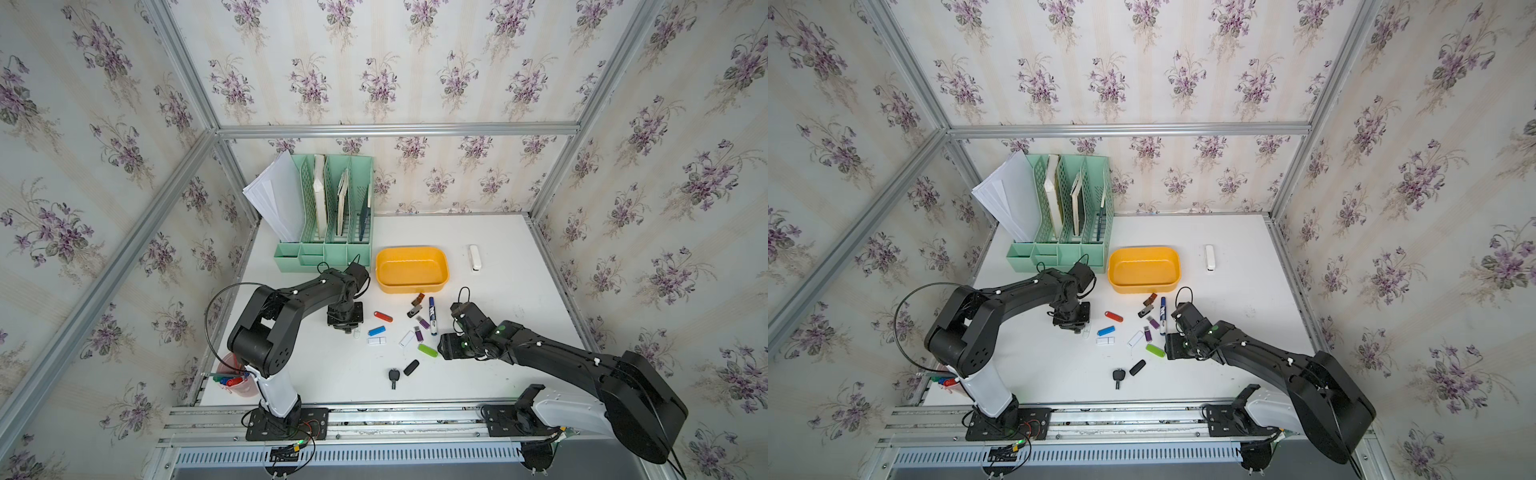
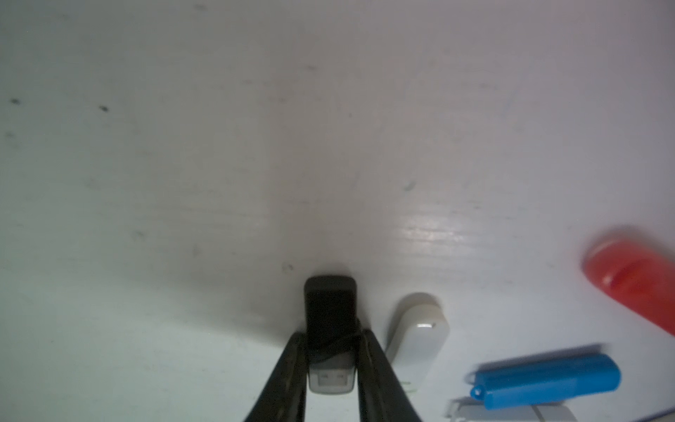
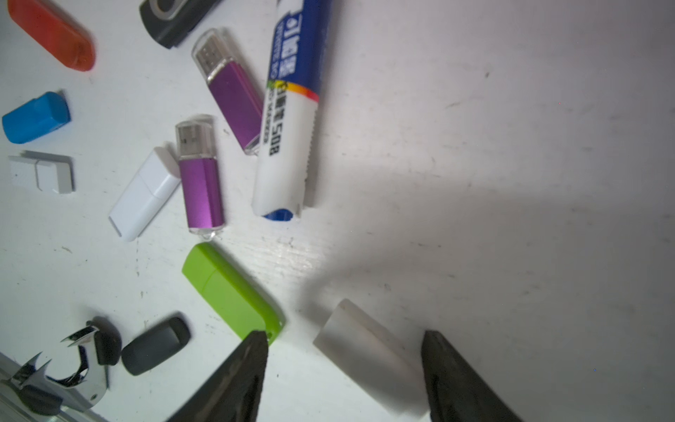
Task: Put the usb flash drive into the storage box
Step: Pick up the USB flash from the center of the board.
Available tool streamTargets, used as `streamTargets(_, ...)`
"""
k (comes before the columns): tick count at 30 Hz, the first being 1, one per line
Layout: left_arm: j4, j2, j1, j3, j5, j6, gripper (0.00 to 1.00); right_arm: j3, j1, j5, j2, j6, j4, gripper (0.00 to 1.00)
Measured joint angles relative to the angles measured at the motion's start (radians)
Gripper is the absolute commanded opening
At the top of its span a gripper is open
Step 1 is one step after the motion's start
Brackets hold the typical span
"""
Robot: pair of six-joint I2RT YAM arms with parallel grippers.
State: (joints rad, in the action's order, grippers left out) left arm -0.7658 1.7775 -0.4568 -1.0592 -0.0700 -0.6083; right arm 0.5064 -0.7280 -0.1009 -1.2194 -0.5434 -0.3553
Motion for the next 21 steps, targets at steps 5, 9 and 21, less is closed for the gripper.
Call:
streamTargets(5,0.004,-0.002,0.0,0.004,0.0,0.0,0.27,-0.002,-0.03,-0.004,0.003,-0.019,-0.01,0.63)
streamTargets(9,0.005,-0.003,0.0,0.005,0.0,0.002,0.27,-0.002,-0.052,0.003,0.008,-0.035,-0.024,0.61)
streamTargets(21,0.007,-0.003,0.0,0.011,0.0,0.004,0.27,0.073,-0.103,0.084,-0.087,-0.055,-0.095,0.55)
